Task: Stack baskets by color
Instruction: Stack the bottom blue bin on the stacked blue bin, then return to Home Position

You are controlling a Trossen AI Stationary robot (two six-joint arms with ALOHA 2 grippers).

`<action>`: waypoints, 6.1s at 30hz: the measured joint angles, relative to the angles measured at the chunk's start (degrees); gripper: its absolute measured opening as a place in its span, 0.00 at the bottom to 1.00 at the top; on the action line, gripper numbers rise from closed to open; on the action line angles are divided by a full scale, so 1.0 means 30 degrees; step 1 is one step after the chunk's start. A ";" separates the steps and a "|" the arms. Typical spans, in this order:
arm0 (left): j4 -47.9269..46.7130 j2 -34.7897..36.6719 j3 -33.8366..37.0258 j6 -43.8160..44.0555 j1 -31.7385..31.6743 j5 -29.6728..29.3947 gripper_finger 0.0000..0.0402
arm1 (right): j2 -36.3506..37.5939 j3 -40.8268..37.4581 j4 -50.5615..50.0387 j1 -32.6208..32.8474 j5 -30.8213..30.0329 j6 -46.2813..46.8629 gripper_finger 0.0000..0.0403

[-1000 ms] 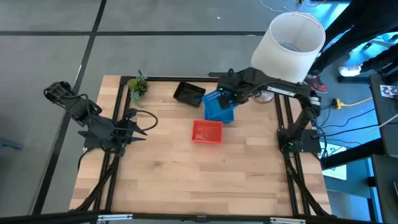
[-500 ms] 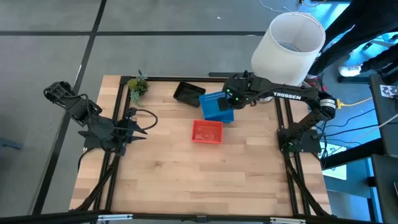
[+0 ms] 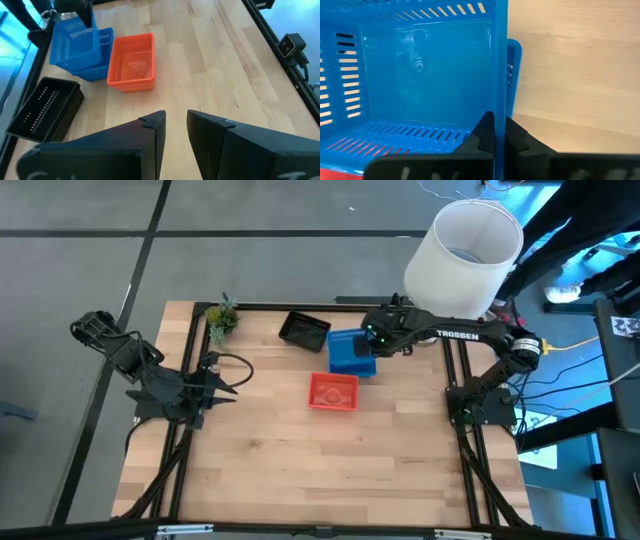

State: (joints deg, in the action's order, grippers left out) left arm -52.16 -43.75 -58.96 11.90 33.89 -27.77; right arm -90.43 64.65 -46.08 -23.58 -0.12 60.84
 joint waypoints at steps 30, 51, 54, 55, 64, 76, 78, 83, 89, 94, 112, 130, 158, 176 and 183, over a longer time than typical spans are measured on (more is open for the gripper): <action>0.0036 0.0007 0.0000 0.0007 0.0000 -0.0039 0.18 | 0.0000 -0.0317 0.2221 0.0093 0.3120 0.1618 0.01; 0.0058 0.0004 0.0000 0.0007 0.0004 -0.0102 0.18 | -0.0007 -0.0317 0.1622 0.0929 0.2217 0.2833 0.12; 0.0058 0.0005 0.0000 0.0007 0.0002 -0.0102 0.18 | -0.0007 -0.0317 0.1627 0.0924 0.2056 0.3142 0.16; 0.0058 0.0007 0.0000 0.0001 0.0007 -0.0102 0.18 | -0.0007 -0.0315 0.1632 0.0922 0.2056 0.3134 0.17; 0.0058 0.0004 0.0000 0.0001 0.0004 -0.0096 0.18 | 0.0033 -0.0310 0.1571 0.0922 0.2514 0.3144 0.18; 0.0058 0.0006 0.0000 0.0000 0.0000 -0.0087 0.18 | 0.0466 -0.0281 0.2053 0.1227 0.2938 0.3082 0.18; 0.0058 0.0004 0.0000 0.0003 0.0003 -0.0087 0.18 | 0.0466 -0.0281 0.2005 0.1228 0.2938 0.3071 0.18; 0.0058 0.0003 0.0000 0.0007 0.0007 -0.0087 0.18 | 0.0575 -0.0281 0.1943 0.1227 0.2773 0.1665 0.18; 0.0058 0.0001 0.0000 0.0000 0.0001 -0.0086 0.18 | 0.0576 -0.0281 0.1006 0.1301 0.3894 -0.0463 0.18; 0.0051 0.0007 0.0000 0.0004 0.0007 -0.0087 0.18 | 0.1087 -0.0312 0.0724 0.1498 0.2514 -0.1809 0.18; 0.0040 0.2341 0.0000 0.2914 0.0000 -0.1547 0.09 | 0.9758 -0.0295 0.5014 0.7386 0.1497 -0.9875 0.15; 0.1068 0.8653 0.2306 0.2294 0.0000 -0.1442 0.00 | 1.5576 -0.0426 0.3739 0.8324 0.1339 -1.7494 0.00; 1.4217 1.4513 1.1679 -0.4795 0.0000 -0.0452 0.00 | 2.8896 -0.4566 0.0710 0.8311 -0.1815 -1.7580 0.00; 1.9050 1.4517 1.4293 -0.8189 -0.0198 -0.0417 0.00 | 3.0030 -0.7686 0.3806 0.8302 -0.2481 -1.8449 0.00; 2.3252 1.4518 1.8154 -0.8220 -0.1562 -0.0517 0.00 | 3.0039 -1.1777 0.7891 0.8302 -0.2063 -1.8757 0.00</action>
State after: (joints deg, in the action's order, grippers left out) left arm 17.59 -0.19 -4.50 -12.76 29.20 -29.32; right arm -0.32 29.32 -22.41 1.32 -6.31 4.57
